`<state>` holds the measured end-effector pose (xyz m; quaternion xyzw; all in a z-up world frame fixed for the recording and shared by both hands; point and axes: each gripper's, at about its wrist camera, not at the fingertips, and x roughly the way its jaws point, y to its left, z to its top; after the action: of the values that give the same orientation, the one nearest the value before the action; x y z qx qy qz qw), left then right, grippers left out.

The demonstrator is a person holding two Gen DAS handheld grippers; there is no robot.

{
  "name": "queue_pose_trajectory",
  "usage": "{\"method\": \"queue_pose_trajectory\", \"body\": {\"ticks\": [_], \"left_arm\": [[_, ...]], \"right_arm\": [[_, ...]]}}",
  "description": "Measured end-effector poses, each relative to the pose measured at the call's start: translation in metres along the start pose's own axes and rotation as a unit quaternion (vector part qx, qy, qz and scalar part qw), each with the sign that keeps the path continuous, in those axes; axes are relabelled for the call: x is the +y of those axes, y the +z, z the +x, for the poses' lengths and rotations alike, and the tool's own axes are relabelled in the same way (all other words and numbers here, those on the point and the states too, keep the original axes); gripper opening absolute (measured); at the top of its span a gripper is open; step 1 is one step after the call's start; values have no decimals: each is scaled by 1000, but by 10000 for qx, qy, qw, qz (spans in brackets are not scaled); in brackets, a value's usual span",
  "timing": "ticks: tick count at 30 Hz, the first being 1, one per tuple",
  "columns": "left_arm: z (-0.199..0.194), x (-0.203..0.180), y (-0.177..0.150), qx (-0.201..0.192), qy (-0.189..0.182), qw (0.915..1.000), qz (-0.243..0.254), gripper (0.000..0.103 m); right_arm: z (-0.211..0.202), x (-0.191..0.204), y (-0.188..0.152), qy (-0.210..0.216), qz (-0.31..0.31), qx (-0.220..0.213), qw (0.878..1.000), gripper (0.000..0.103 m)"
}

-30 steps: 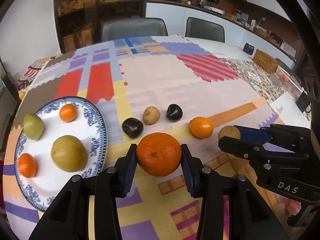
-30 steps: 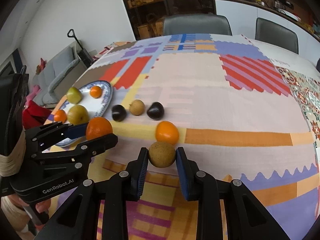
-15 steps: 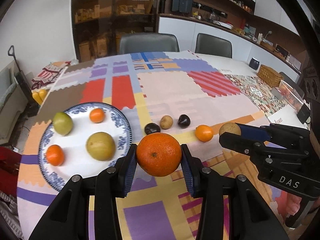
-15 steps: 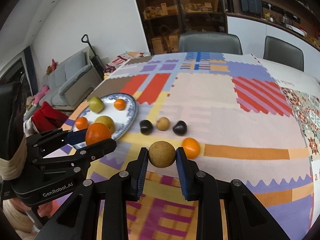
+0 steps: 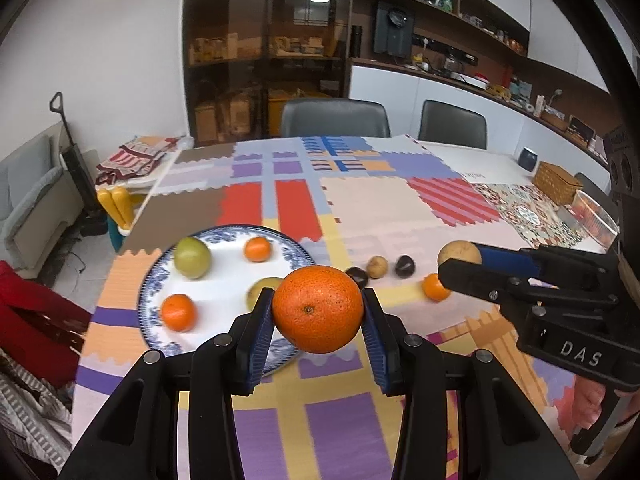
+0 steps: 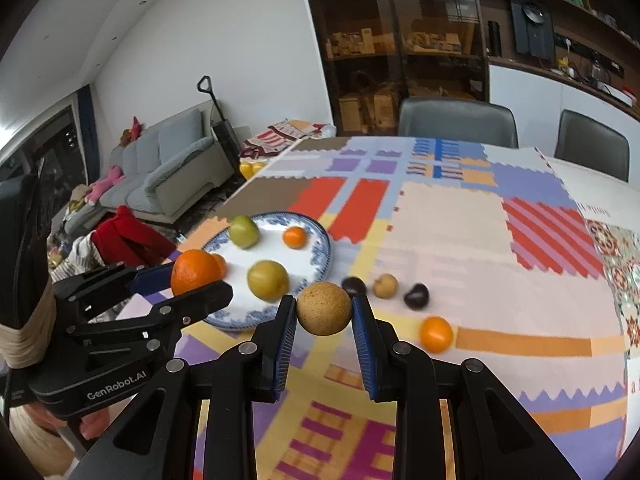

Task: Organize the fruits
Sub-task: 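Carry the mandarin and kiwi over the plate, lower them and open both tools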

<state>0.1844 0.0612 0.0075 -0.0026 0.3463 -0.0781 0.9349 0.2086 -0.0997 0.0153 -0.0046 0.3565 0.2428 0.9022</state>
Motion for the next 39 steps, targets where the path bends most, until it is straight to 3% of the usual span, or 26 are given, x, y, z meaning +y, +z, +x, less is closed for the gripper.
{"method": "queue_pose_trajectory", "body": {"ticks": [11,22,39], "left_arm": [[-8,41,2,-147,400,9989,-202,41],[11,77,6,-44,685,9974,-225,41],[79,131,21,602,710,9950,-372,41]], "right_arm": [[22,33,27,189,-332,-43,9993,30],[58,52,46,203,-577,96,9981,30],[148,57,62,336,-431,863,9948,30]]}}
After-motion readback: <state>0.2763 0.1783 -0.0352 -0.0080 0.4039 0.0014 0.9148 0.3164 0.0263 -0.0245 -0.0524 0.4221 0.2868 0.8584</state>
